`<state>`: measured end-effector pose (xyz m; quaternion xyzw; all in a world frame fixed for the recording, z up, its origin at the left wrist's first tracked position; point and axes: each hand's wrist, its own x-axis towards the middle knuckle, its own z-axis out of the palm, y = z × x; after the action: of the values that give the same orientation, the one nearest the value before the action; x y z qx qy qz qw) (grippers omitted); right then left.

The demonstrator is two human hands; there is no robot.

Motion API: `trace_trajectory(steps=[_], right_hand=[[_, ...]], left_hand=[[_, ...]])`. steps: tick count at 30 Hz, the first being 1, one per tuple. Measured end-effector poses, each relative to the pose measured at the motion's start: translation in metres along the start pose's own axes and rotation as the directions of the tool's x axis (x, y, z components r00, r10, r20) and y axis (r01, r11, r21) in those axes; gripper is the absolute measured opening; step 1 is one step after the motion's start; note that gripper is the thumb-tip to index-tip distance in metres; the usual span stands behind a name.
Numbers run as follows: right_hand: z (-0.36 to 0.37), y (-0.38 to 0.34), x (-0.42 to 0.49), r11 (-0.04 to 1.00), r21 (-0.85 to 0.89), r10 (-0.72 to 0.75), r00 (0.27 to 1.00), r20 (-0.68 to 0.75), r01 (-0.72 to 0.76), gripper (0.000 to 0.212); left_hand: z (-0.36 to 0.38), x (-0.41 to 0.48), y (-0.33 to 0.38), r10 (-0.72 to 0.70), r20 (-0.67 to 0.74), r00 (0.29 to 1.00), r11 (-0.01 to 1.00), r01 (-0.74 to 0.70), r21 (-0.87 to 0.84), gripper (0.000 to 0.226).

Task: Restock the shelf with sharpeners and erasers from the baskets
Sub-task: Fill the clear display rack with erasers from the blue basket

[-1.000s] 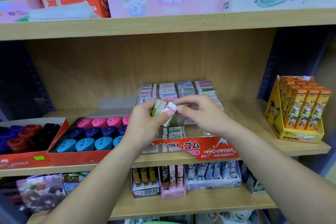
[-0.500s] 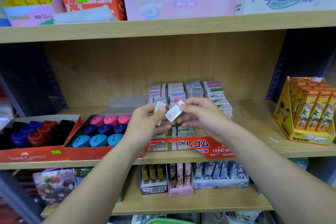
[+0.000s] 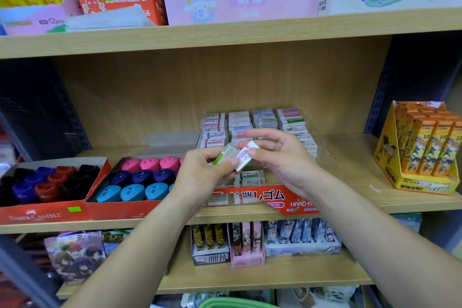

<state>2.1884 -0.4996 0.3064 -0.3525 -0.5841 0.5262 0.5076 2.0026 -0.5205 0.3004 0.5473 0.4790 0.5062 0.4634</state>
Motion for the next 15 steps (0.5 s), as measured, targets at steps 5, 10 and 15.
trace_trajectory(steps=[5,10,15], right_hand=[[-0.005,0.002,-0.001,0.996,0.048,0.079,0.993,-0.091,-0.075,0.025],[-0.002,0.001,-0.005,0.993,-0.064,0.103,0.995,-0.012,-0.104,0.028],[-0.002,-0.003,-0.003,0.994,0.009,0.112,0.991,-0.080,-0.111,0.020]], left_hand=[[0.002,0.000,0.000,0.005,-0.016,1.000,1.000,-0.005,0.008,0.020],[0.006,-0.001,0.000,0.032,0.002,0.999,0.999,-0.032,-0.005,0.018],[-0.004,-0.001,-0.001,0.057,-0.027,0.998,0.995,-0.055,0.080,0.011]])
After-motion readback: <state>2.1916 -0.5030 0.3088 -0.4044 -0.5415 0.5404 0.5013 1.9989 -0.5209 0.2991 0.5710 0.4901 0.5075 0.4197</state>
